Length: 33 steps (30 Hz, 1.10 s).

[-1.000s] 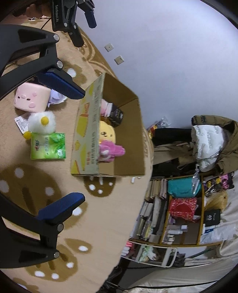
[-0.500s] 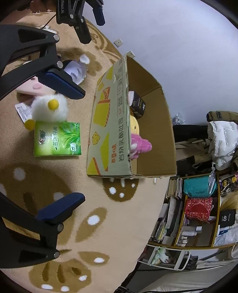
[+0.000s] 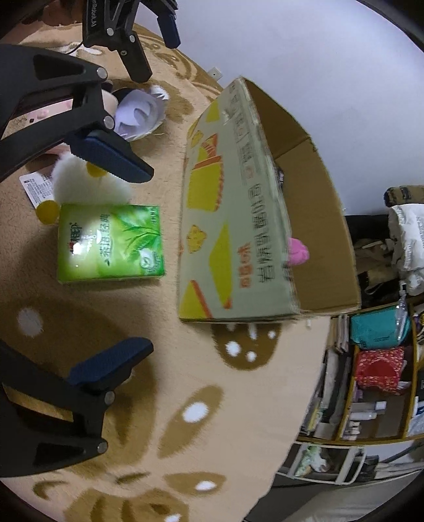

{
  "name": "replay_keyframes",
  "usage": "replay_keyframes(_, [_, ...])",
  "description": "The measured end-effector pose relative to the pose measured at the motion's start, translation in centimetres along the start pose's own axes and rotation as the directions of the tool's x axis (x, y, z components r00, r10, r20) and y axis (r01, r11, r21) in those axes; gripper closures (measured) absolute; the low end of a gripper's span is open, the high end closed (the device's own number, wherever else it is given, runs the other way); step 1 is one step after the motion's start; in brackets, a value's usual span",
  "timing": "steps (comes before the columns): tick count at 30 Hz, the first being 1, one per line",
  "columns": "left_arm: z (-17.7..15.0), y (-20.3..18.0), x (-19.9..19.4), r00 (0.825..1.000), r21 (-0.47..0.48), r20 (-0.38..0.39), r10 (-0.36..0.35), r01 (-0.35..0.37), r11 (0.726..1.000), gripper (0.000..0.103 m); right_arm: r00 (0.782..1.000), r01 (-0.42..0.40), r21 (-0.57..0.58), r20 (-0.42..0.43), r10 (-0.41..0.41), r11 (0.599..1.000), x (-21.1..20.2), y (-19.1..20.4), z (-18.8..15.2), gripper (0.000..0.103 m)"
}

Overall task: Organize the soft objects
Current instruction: 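Lower left gripper onto white-haired doll while right gripper approaches green tissue pack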

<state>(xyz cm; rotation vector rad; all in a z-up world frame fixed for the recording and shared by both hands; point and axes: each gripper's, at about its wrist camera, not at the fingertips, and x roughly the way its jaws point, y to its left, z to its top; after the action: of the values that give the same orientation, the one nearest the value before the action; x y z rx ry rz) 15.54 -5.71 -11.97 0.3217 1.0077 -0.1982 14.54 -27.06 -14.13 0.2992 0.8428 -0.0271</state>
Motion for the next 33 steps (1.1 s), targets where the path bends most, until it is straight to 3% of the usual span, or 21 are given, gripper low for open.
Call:
replay_keyframes(14, [-0.5,-1.4,2.0,0.997,0.042,-0.063,-0.046,0.049,0.998,0.001,1.0,-0.011,0.012,-0.028,0.011,1.0,1.1,-0.1,-0.6,0.005])
replay_keyframes(17, [-0.5,-1.7,2.3,0.995,0.037,-0.077,-0.064,0.067,0.997,0.001,1.0,-0.014,0.023,-0.025,0.014,1.0,1.1,-0.4,-0.5,0.011])
replay_keyframes(27, [-0.5,-2.5,3.1,0.989,0.037,-0.101,-0.104,0.109,0.993,0.001,0.998,-0.023,0.039,-0.05,0.025,0.999,1.8,-0.9,-0.3,0.02])
replay_keyframes(33, [-0.5,-2.8,3.5,0.987,0.035,-0.11,-0.114,0.118,0.992,0.001,0.996,-0.04,0.031,-0.079,0.042,0.999,2.4,-0.4,-0.4,0.02])
